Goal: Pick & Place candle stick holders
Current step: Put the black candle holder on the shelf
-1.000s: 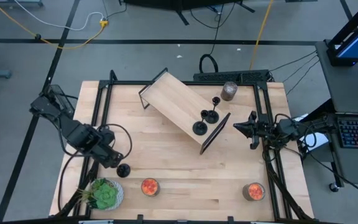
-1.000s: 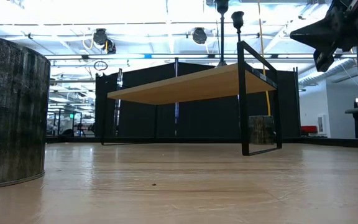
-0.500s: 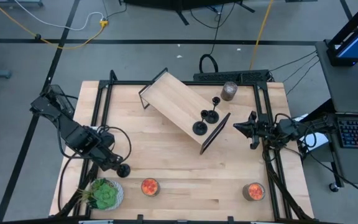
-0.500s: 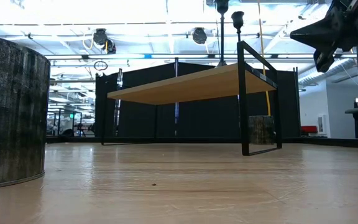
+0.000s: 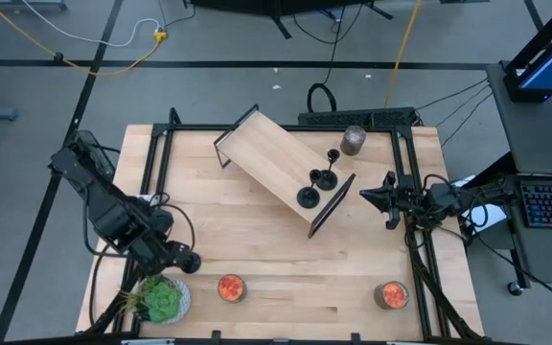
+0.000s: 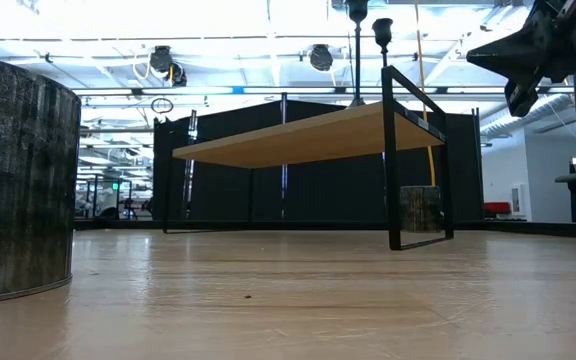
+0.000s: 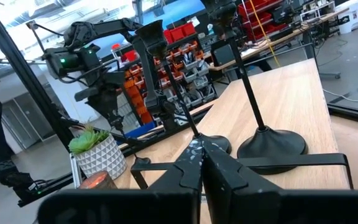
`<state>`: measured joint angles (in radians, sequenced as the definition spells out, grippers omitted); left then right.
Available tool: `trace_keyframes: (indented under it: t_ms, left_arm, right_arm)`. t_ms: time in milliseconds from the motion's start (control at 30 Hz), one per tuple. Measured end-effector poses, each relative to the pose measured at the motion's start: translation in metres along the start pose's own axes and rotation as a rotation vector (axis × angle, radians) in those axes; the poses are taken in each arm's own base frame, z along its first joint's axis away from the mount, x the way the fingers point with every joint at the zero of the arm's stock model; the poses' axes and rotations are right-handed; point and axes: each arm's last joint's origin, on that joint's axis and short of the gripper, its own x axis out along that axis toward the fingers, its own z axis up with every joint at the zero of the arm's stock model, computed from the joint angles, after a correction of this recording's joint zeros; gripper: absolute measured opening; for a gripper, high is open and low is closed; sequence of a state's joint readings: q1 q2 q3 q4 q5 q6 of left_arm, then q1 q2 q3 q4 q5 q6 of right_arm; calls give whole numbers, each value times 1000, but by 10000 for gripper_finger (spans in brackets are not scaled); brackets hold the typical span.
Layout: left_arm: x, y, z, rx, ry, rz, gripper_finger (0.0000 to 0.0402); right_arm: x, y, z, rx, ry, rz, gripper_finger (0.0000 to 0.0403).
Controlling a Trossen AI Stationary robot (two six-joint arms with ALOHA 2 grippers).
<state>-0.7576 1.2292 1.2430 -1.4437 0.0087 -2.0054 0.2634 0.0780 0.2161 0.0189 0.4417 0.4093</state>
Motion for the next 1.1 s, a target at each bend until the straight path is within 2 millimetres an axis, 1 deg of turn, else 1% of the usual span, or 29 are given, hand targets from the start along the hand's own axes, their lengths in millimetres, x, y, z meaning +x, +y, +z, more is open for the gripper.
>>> trace_keyframes:
  t_ms: [200, 367, 667, 800, 867, 1000, 1100]
  left_arm:
    - [6, -9, -4, -5, -50, -38, 246]
    - [12, -13, -7, -2, -79, -16, 254]
    - [15, -11, -13, -22, -101, 8, 326]
    - [15, -10, -11, -9, -129, 14, 346]
    - [17, -8, -10, -6, -139, 30, 348]
    - [28, -6, -8, -12, -144, 67, 345]
    - [36, -6, -8, -20, -141, 61, 342]
  right_arm:
    - [0, 0, 0, 1, 0, -1, 0]
    - [0, 0, 0, 16, -1, -1, 0]
    - [0, 0, 1, 21, -8, 2, 0]
    - [0, 0, 1, 21, -8, 2, 0]
    - [0, 0, 1, 21, -8, 2, 0]
    - [0, 0, 1, 23, -8, 2, 0]
    - [0, 0, 1, 28, -9, 2, 0]
